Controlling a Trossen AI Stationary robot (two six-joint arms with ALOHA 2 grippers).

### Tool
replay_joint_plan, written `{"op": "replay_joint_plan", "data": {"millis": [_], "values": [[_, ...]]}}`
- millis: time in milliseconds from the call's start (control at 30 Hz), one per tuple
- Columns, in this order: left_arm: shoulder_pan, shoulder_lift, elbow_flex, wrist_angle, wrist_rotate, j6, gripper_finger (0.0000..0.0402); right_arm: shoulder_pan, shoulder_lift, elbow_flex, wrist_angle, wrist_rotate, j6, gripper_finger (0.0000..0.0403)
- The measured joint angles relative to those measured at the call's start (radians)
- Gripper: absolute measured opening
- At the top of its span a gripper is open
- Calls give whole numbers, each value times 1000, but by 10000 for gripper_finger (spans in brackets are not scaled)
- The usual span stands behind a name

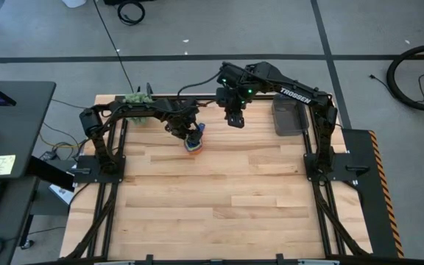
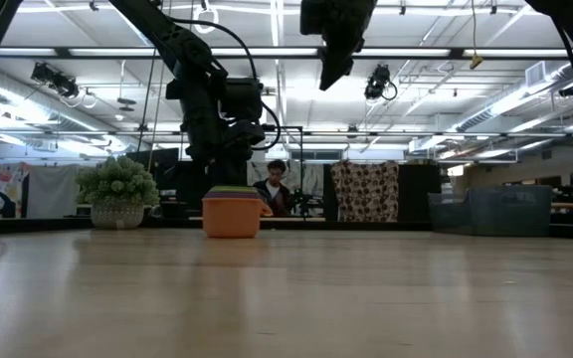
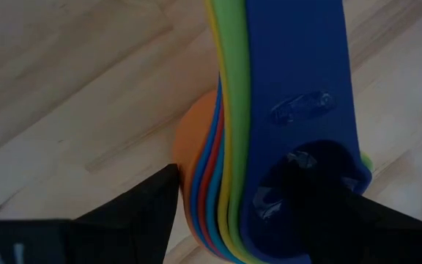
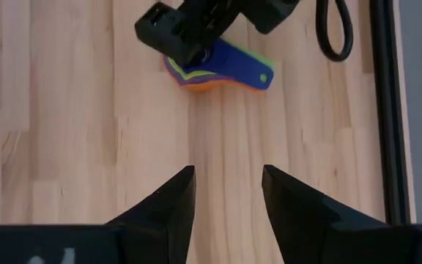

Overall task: Nest measuring cups in basket
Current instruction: Put the nested measuring cups into the black bin

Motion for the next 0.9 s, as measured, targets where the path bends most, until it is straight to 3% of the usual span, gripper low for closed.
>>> {"op": "replay_joint_plan", "data": {"millis": [400, 900], "values": [[0, 0, 0, 1, 0, 1, 252, 0, 0, 0, 177, 0, -8, 165], [0, 0, 0, 10, 5, 1, 252, 0, 0, 0, 678, 0, -8, 165]]}}
